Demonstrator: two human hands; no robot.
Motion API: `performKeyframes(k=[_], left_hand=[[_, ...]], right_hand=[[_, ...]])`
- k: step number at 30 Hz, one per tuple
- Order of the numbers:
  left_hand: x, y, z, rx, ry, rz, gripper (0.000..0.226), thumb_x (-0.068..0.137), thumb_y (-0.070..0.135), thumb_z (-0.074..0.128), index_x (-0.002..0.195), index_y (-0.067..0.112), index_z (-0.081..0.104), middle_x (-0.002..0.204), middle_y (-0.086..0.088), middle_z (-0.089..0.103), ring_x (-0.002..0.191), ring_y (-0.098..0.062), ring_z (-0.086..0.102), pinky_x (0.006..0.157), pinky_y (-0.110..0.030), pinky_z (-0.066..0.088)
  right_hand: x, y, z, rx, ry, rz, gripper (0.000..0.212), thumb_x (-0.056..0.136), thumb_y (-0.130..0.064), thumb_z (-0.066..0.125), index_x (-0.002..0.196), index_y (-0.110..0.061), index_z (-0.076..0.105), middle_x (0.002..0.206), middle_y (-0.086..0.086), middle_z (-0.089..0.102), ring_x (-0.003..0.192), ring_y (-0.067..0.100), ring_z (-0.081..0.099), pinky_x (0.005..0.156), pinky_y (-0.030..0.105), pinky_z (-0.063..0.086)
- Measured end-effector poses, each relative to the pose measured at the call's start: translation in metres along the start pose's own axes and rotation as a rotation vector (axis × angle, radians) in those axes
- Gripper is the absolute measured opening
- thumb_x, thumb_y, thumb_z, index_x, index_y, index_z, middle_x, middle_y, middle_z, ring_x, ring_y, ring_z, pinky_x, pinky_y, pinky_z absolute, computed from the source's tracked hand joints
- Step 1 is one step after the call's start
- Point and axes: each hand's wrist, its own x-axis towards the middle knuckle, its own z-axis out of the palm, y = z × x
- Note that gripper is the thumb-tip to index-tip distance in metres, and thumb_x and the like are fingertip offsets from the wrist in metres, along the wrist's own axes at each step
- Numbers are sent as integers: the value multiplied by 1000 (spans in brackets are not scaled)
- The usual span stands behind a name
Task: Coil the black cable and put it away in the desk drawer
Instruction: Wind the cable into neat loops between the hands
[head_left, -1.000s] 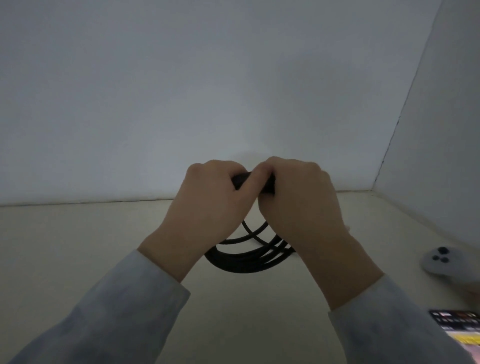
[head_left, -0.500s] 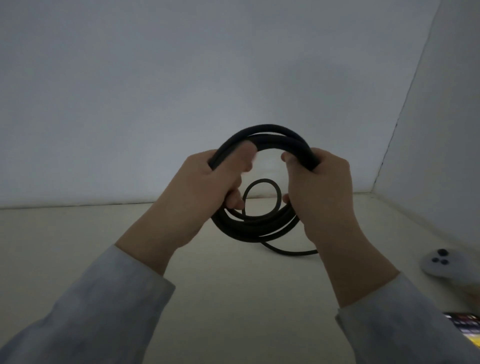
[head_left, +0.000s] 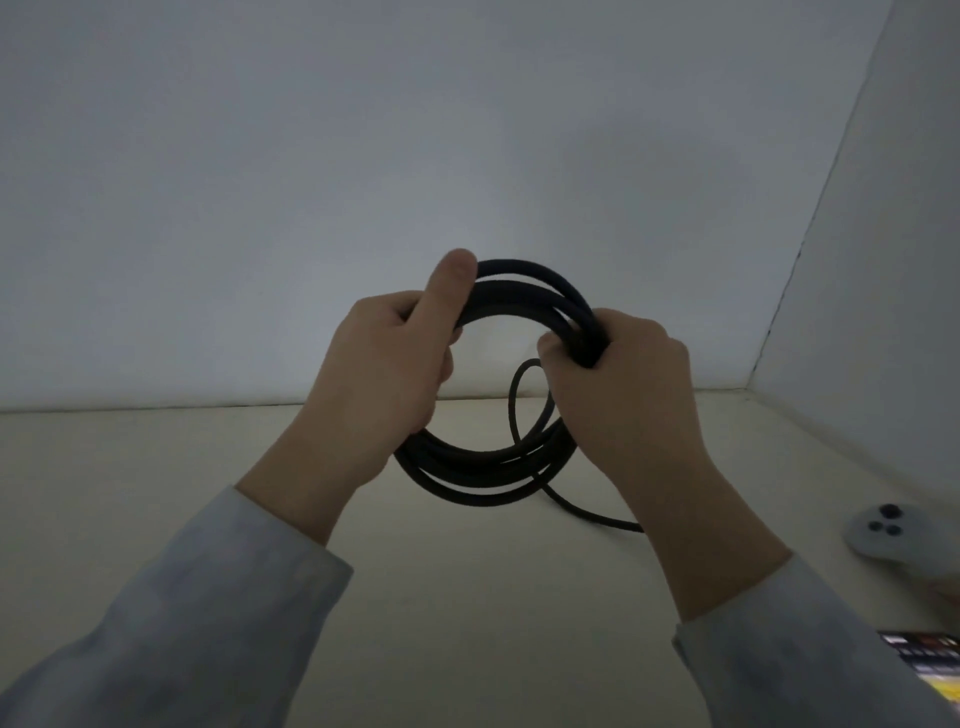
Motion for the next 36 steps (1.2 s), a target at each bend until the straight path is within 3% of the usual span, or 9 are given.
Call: performKeyframes(k=[3, 4, 9, 14, 17, 26, 30, 33, 36], left_hand=[[-3, 1, 5, 87, -59, 17, 61, 86, 72, 51, 50, 23, 42, 42, 11, 34, 38, -13, 26, 45, -26, 26], [-5, 1, 8, 112, -71, 15, 61, 88, 70, 52, 49, 24, 44, 41, 11, 35, 36, -11, 27, 43, -25, 27], [-6, 0, 10, 53, -129, -10, 55, 88, 60, 60, 49, 24, 44, 44, 10, 34, 39, -12, 25, 44, -25, 25], [-8, 3, 10, 26, -127, -45, 55, 86, 65, 55, 60, 18, 46, 44, 8, 34, 40, -13, 25, 44, -26, 23], [-8, 4, 11, 25, -97, -103, 55, 92, 61, 46, 56, 19, 48, 42, 8, 36, 38, -12, 27, 45, -26, 25], [-7, 7, 6, 66, -124, -51, 54, 91, 56, 57, 51, 21, 51, 44, 9, 36, 39, -11, 25, 46, -26, 23], [-9, 4, 14, 191, -86, 51, 56, 90, 61, 54, 48, 24, 59, 44, 7, 38, 38, -9, 31, 45, -26, 29], [-8, 3, 14, 172, -117, 97, 51, 85, 66, 54, 55, 26, 64, 48, 2, 42, 39, -10, 38, 47, -26, 35], [-5, 0, 10, 99, -140, 94, 44, 79, 68, 61, 55, 31, 63, 47, 9, 49, 49, -13, 51, 62, -31, 46]], right_hand=[[-1, -4, -3, -21, 31, -143, 5, 90, -21, 65, 89, -25, 67, 65, -11, 62, 60, 6, 60, 59, 13, 47], [-2, -6, -4, -11, 46, -189, 12, 88, -17, 66, 96, -27, 69, 69, -14, 65, 63, 4, 61, 63, 13, 47], [-3, -4, -4, -27, 119, -419, 28, 81, -11, 66, 107, -21, 71, 84, -5, 72, 74, 17, 65, 71, 37, 54], [-3, -6, -3, -81, 178, -555, 28, 83, -12, 67, 110, -15, 74, 83, 0, 69, 71, 20, 62, 65, 37, 53], [-1, -4, -4, -58, 176, -556, 22, 82, -12, 68, 102, -17, 77, 75, -1, 71, 65, 18, 63, 64, 37, 52], [-3, -6, -4, -78, 164, -524, 19, 82, -18, 67, 95, -21, 80, 70, -4, 71, 61, 16, 64, 61, 37, 52], [-6, -10, -4, -18, 37, -454, 19, 82, -16, 68, 96, -28, 75, 66, -17, 67, 59, 7, 63, 58, 15, 47], [-5, -11, -6, 2, 5, -361, 19, 85, -19, 68, 82, -38, 69, 61, -23, 61, 60, 2, 63, 59, 12, 46], [-1, -10, -10, 85, 84, -245, 14, 89, -19, 68, 87, -31, 75, 63, -20, 64, 63, 3, 63, 55, 12, 44]])
